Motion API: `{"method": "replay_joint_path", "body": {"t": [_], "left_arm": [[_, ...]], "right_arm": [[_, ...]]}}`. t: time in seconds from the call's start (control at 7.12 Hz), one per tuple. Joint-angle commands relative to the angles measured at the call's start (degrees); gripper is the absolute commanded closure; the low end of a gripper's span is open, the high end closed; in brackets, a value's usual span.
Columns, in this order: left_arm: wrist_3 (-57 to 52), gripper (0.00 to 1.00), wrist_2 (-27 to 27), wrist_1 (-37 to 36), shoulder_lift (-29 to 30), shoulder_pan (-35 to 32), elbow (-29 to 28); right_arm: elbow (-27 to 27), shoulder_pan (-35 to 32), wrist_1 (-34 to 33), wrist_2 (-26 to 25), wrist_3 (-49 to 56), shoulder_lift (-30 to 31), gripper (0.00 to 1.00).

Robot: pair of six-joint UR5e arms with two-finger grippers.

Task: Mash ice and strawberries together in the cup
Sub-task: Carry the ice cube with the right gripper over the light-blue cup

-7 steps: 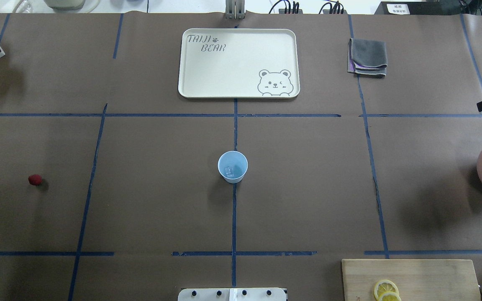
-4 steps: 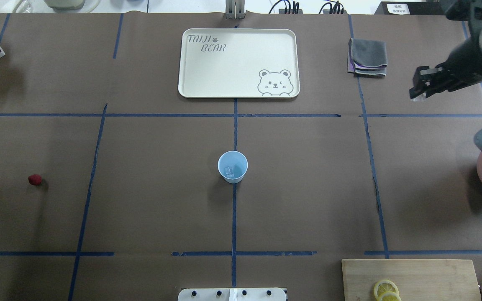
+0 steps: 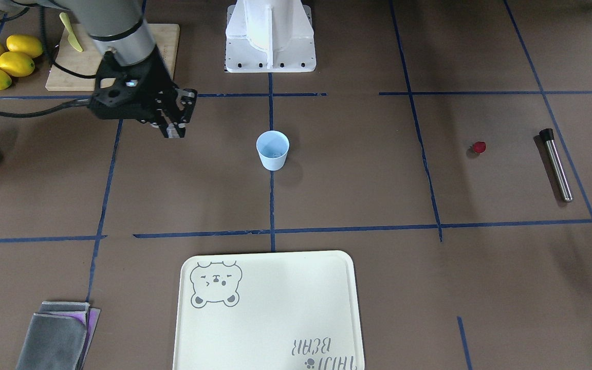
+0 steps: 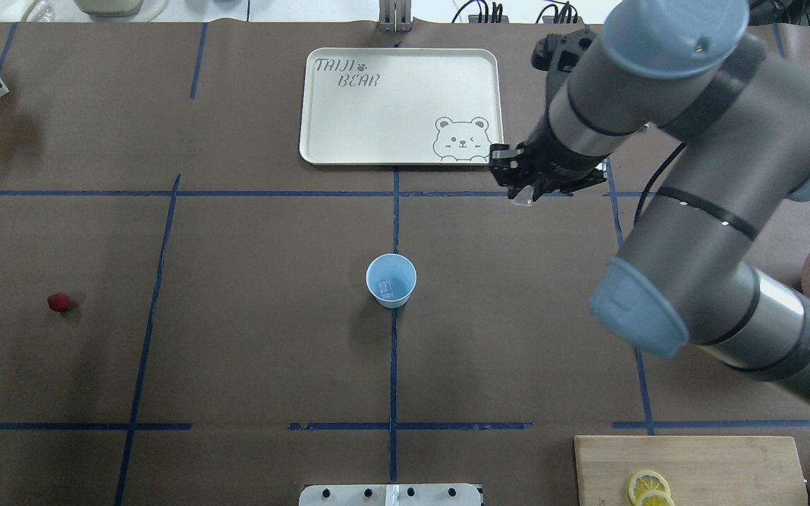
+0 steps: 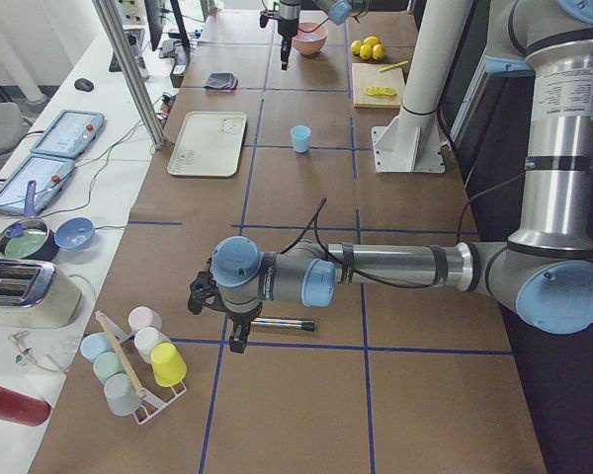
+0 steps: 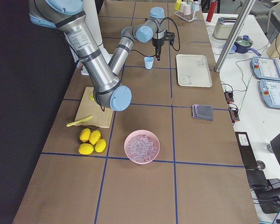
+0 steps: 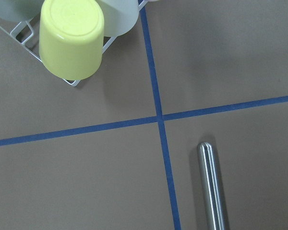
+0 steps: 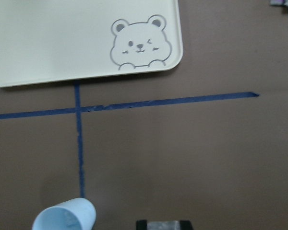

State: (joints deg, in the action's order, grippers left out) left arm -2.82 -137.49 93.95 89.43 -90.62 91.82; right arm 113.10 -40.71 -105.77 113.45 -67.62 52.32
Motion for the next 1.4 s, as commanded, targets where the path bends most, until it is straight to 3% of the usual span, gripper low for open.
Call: {"method": "replay_joint_path", "body": {"t": [0.0, 0.28, 0.42, 0.84, 0.98, 1.12, 1.26], "left_arm": [[0.0, 0.0, 0.0, -2.8, -0.4, 0.1, 1.3], [0.0, 0.0, 0.0, -2.8, -0.5, 0.1, 1.3], [-0.1, 0.0, 0.0, -2.8, -0.5, 0.1, 1.3], [0.0, 0.0, -0.1, -2.7, -0.5, 0.1, 1.3], [0.0, 0.0, -0.1, -2.6, -0.5, 0.1, 1.3], [0.0, 0.0, -0.1, -2.6, -0.5, 0.1, 1.1], [0.0, 0.0, -0.1, -2.5, -0.5, 0.1, 1.1]], "right_arm": [[-8.2, 7.3, -0.2, -4.6, -6.7, -9.4, 0.97], [-16.3, 12.7, 0.7, -9.7, -10.6, -14.1, 0.96], [-20.9, 13.2, 6.3, -10.9, -11.7, -14.6, 0.95], [-22.5, 13.8, 7.7, -11.1, -11.7, -12.6, 0.89], [-22.5, 14.1, 7.8, -11.0, -11.6, -12.2, 0.7], [-22.2, 14.6, 7.9, -11.1, -11.0, -11.7, 0.02], [-22.0, 14.7, 7.9, -11.0, -11.0, -11.7, 0.01]]}}
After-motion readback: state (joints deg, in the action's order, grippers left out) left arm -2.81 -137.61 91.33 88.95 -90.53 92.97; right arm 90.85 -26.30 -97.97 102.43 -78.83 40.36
